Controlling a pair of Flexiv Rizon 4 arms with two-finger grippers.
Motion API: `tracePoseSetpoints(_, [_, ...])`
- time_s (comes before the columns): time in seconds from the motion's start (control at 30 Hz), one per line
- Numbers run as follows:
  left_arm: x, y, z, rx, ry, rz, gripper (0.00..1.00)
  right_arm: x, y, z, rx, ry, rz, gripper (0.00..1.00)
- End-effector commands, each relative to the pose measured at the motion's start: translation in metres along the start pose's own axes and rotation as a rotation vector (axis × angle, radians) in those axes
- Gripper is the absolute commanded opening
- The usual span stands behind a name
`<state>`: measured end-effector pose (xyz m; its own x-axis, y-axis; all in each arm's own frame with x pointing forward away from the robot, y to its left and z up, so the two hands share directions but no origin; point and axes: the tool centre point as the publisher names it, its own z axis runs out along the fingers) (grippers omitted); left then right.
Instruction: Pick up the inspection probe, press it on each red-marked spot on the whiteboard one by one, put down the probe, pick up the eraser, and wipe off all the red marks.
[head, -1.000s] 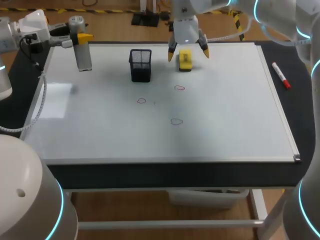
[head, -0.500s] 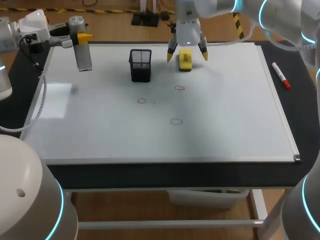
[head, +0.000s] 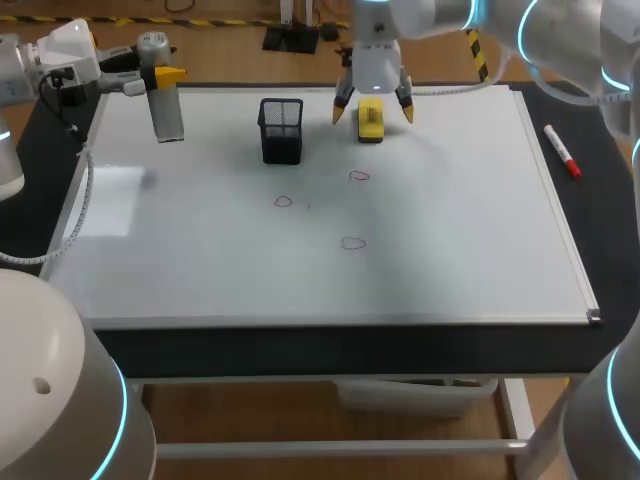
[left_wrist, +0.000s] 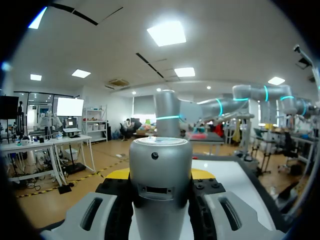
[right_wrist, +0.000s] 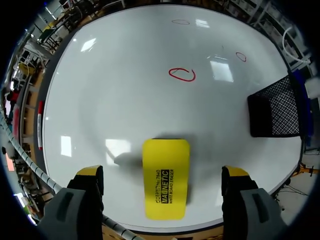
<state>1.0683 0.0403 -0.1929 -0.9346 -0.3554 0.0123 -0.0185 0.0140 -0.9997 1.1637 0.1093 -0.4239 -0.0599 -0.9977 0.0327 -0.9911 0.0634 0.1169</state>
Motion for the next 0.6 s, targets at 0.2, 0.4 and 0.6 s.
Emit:
tracePoseSetpoints(0.2, [0.001,-0.001,0.0,0.0,-0.002,0.001,0.0,0.003,-0.005,-0.001,-0.022,-0.006,0.005,0.39])
tracePoseSetpoints(0.4, [0.001,-0.001,0.0,0.0,-0.002,0.001,0.0,0.003,-0.003,-0.005,-0.017,0.005,0.007,0.0])
tracePoseSetpoints(0.6, [0.001,-0.001,0.0,0.0,-0.002,0.001,0.0,0.004,0.001,-0.018,0.007,0.013,0.013,0.0])
